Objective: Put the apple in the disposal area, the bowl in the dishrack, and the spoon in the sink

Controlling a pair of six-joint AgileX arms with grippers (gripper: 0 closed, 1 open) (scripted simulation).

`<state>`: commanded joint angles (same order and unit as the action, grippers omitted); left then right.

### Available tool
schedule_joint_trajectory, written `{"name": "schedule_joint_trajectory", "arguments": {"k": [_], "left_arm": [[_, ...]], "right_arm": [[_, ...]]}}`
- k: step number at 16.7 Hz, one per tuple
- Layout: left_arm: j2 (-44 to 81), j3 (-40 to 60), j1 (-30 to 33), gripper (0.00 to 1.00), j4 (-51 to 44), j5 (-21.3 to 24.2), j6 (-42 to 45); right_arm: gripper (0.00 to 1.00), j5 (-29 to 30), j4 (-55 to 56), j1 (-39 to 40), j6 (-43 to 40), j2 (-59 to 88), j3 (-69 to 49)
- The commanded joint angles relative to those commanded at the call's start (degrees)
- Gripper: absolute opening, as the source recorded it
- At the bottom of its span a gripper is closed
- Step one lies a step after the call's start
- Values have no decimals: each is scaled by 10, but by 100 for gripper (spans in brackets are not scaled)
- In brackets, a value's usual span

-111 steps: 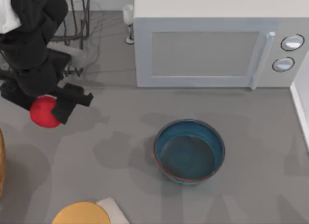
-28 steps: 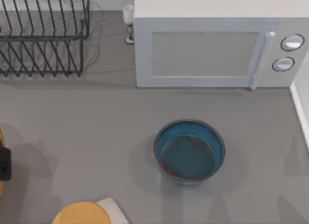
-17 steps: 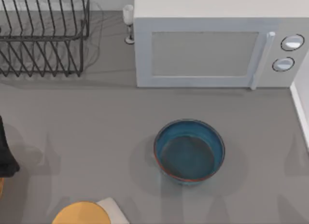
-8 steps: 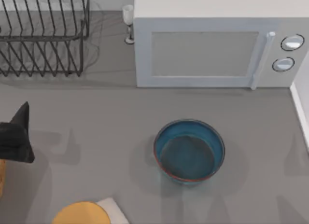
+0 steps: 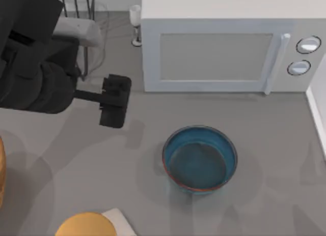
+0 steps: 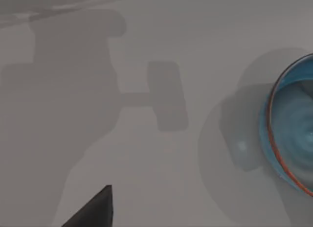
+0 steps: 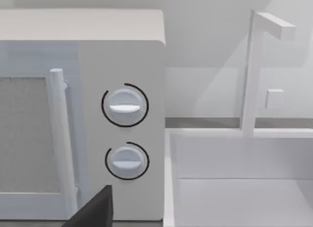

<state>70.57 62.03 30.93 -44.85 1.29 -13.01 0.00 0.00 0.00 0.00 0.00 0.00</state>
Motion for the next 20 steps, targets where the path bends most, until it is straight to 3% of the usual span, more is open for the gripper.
{"name": "schedule_joint_trajectory", "arguments": {"k": [6,11,16,20], "left_arm": [[413,367,129,100,-270,17,-121],[669,669,198,100,-443,20,-237],[803,917,232,100,-537,8,-339],[835,1024,241,100,-566,-4,-391]], "right_arm": [[100,0,0,0,0,0,0],[100,0,0,0,0,0,0],[100,0,0,0,0,0,0],[100,0,0,0,0,0,0]]}}
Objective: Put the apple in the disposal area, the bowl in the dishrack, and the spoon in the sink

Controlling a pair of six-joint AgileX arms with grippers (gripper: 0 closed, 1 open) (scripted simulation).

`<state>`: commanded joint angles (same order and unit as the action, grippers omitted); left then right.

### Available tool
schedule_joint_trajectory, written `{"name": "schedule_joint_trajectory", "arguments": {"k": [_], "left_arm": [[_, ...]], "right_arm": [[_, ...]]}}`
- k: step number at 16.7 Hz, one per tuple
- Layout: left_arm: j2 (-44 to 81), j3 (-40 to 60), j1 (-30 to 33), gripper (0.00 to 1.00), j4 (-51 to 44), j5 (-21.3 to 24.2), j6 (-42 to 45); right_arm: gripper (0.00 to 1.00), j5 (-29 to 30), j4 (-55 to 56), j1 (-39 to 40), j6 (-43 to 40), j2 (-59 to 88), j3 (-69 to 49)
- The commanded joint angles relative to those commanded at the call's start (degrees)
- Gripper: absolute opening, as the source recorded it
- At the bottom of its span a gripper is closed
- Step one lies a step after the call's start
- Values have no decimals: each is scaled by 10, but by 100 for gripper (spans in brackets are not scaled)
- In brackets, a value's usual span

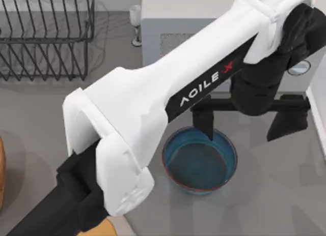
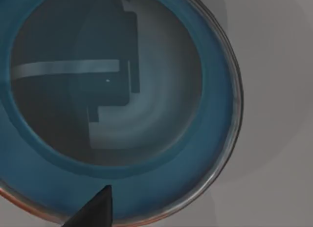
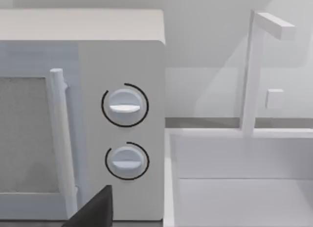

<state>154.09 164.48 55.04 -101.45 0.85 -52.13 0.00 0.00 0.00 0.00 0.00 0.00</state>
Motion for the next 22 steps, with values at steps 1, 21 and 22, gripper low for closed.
{"name": "schedule_joint_trajectory", "arguments": {"k": [1,21,22], "left_arm": [[1,12,1,100,-3,-2,-6],[-80,-353,-1,100,281,-4,-9],[-83,-367,-1,100,294,-4,-9]], "right_arm": [[100,0,0,0,0,0,0],[100,0,0,0,0,0,0],[100,0,0,0,0,0,0]]}}
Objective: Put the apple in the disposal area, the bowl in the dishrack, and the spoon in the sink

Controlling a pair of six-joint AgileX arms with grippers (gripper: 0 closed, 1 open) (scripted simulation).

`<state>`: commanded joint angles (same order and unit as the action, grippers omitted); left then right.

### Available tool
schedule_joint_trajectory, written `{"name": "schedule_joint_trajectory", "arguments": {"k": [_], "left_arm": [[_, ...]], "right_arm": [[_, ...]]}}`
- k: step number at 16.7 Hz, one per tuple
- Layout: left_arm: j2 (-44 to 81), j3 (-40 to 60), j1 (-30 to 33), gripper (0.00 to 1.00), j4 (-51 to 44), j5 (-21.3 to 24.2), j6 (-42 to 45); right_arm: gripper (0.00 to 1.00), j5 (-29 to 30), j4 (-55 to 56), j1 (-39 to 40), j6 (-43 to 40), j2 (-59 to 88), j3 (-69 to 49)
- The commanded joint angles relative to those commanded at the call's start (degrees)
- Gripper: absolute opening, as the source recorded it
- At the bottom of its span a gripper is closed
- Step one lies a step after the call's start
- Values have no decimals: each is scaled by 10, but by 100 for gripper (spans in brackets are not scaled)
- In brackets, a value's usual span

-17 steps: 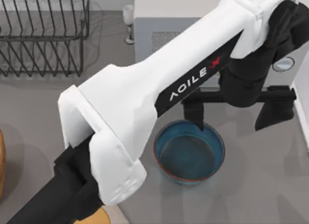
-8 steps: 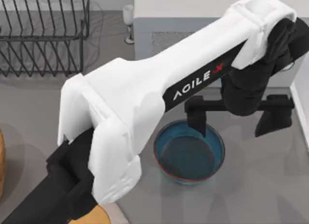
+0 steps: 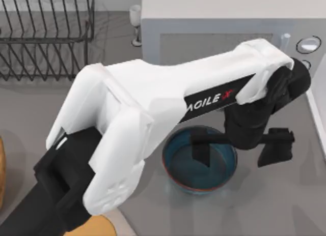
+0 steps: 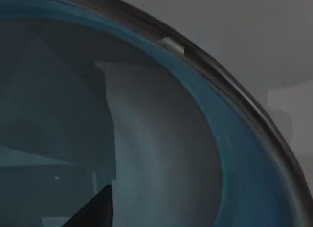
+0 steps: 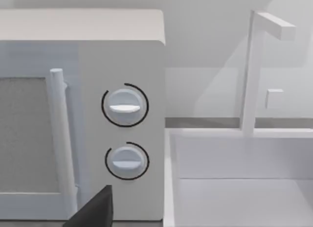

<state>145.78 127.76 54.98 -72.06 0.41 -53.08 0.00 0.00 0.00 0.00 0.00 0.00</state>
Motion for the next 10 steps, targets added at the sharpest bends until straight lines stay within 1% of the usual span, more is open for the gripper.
{"name": "schedule_joint_trajectory", "arguments": {"k": [5,10], "left_arm": [[-2,-10,0,100,9,0,0],[-2,-10,0,62,9,0,0]], "right_arm": [[100,0,0,0,0,0,0],[100,0,0,0,0,0,0]]}}
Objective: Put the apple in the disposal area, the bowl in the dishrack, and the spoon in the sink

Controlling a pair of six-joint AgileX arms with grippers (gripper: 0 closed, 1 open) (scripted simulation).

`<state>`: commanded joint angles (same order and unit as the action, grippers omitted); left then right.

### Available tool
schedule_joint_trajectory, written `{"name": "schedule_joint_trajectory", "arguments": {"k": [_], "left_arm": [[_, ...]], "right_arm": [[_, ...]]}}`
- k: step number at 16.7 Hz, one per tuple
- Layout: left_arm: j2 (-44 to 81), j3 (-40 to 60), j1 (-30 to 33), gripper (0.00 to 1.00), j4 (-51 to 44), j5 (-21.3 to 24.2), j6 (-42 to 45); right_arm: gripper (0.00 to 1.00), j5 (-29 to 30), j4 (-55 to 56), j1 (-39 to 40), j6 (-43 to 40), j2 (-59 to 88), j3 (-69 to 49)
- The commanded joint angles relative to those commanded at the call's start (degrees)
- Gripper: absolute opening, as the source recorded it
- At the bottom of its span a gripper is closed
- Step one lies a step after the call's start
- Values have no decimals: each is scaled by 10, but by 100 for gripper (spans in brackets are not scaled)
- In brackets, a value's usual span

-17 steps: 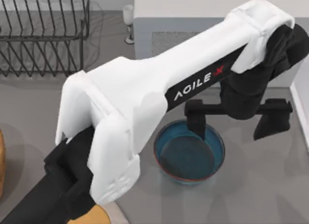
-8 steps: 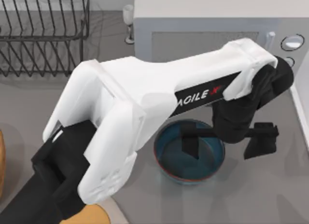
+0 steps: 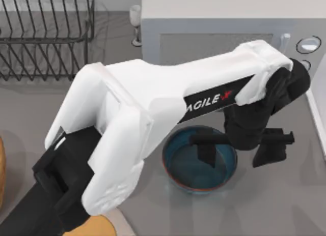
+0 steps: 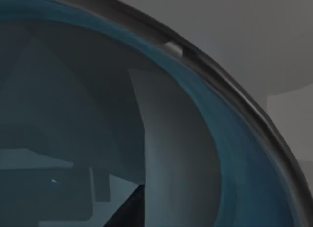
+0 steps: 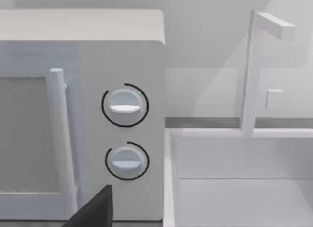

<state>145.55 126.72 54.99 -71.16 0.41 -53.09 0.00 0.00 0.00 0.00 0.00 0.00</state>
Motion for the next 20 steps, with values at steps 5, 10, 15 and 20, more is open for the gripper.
{"name": "schedule_joint_trajectory", "arguments": {"k": [5,10,15,20], "left_arm": [[0,0,0,25,0,0,0],[0,0,0,0,0,0,0],[0,0,0,0,0,0,0],[6,20,0,0,-20,0,0]], "right_arm": [[100,0,0,0,0,0,0],[100,0,0,0,0,0,0],[100,0,0,0,0,0,0],[100,0,0,0,0,0,0]]}}
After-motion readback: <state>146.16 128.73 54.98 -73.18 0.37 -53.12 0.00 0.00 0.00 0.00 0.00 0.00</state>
